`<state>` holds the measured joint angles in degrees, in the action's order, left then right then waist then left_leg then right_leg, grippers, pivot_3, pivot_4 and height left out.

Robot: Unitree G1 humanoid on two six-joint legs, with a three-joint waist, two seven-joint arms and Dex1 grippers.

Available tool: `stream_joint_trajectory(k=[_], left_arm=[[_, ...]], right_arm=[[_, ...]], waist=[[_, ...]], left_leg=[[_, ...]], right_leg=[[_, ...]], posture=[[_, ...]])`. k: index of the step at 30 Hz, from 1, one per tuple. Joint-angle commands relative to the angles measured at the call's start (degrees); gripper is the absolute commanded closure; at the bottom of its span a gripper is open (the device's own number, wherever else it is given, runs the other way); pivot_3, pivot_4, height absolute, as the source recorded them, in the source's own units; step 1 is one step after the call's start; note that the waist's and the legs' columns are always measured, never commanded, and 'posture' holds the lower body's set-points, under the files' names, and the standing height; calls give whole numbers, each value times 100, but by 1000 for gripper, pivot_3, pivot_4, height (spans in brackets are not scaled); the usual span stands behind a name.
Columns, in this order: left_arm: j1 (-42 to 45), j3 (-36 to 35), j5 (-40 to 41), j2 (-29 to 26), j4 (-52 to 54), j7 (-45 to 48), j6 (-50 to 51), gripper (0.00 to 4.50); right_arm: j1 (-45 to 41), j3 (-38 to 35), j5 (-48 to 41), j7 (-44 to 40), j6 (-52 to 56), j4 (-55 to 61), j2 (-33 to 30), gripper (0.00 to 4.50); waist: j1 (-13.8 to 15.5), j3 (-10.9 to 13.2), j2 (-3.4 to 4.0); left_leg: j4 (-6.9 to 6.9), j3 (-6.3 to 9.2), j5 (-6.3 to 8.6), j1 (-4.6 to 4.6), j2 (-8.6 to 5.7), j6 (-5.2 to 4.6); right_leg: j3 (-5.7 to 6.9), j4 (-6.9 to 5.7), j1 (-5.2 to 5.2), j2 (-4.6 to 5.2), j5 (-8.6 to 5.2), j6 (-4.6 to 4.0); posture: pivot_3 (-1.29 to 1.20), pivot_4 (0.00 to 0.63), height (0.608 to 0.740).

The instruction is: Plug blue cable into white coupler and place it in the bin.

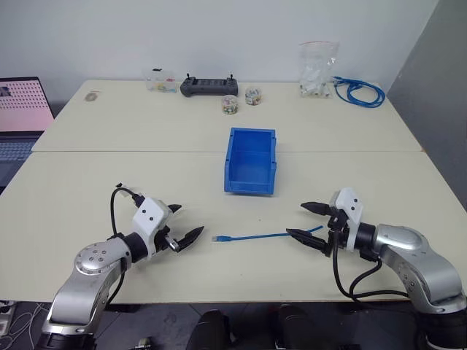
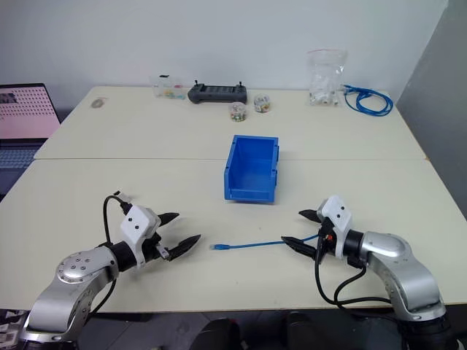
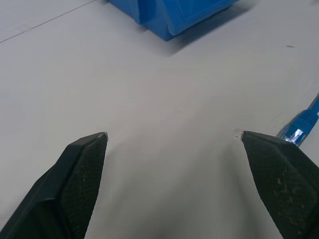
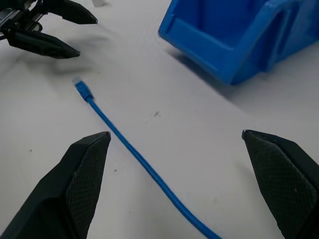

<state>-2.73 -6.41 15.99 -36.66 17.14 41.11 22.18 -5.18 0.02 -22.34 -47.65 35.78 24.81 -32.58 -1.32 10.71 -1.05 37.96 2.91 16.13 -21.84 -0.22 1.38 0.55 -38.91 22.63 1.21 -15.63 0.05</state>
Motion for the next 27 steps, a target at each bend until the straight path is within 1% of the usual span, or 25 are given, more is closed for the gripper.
stream_joint_trajectory(k=[1, 4, 8, 12, 17, 20, 23, 27], left_arm=[[-18, -11, -137, -175, -8, 99, -222, 0], [-67, 2, -221, -266, -41, 218, -422, 0], [-286, -33, -140, -358, 70, 466, -547, 0], [-524, -73, 223, -640, 98, 1234, -694, 0], [-509, 5, 267, -940, -276, 1905, -1015, 0], [-368, -50, 518, -908, -401, 2144, -958, 0], [-226, 44, 351, -863, -581, 2193, -1210, 0], [66, 295, 27, -754, -935, 2223, -1833, 0]], right_arm=[[-48, 37, -12, 57, -100, 255, -99, 23], [-139, 98, -12, 48, -127, 241, -140, 23], [-41, 140, -198, -290, -70, 436, -410, 23], [136, 97, -498, -544, 28, 682, -658, 23], [262, 107, -637, -590, 88, 878, -853, 23], [352, 99, -678, -547, 101, 952, -908, 23], [433, 108, -733, -527, 128, 1021, -975, 23], [512, 130, -797, -562, 210, 1156, -1098, 23]], waist=[[-2, 0, 0], [-4, 0, 0], [-1, 0, 0], [3, 0, 0], [4, 0, 0], [6, 0, 0], [16, 0, 0], [24, 0, 0]], left_leg=[[0, -1, 0, 1, 0, 0], [1, 0, 0, 4, 0, 0], [0, -2, 0, 3, 0, 0], [-2, 1, 0, 1, 0, 0], [1, 0, 0, 3, 1, 0], [1, -1, 0, 4, 1, 0], [1, 1, 0, 1, 1, 0], [1, 0, 0, 2, 0, 0]], right_leg=[[-1, 0, 0, 0, 0, 1], [0, 0, -2, 0, -10, 18], [-1, 2, -2, 0, -12, 20], [2, 5, -2, 1, -12, 20], [1, 4, -3, 1, -13, 21], [2, 5, -4, 1, -15, 23], [4, 6, -4, 1, -16, 23], [3, 6, -4, 1, -15, 23]], posture=[[0, 150, 740], [0, 150, 740], [0, 150, 740], [0, 150, 740], [0, 150, 740], [0, 150, 740], [0, 150, 740], [0, 150, 740]])
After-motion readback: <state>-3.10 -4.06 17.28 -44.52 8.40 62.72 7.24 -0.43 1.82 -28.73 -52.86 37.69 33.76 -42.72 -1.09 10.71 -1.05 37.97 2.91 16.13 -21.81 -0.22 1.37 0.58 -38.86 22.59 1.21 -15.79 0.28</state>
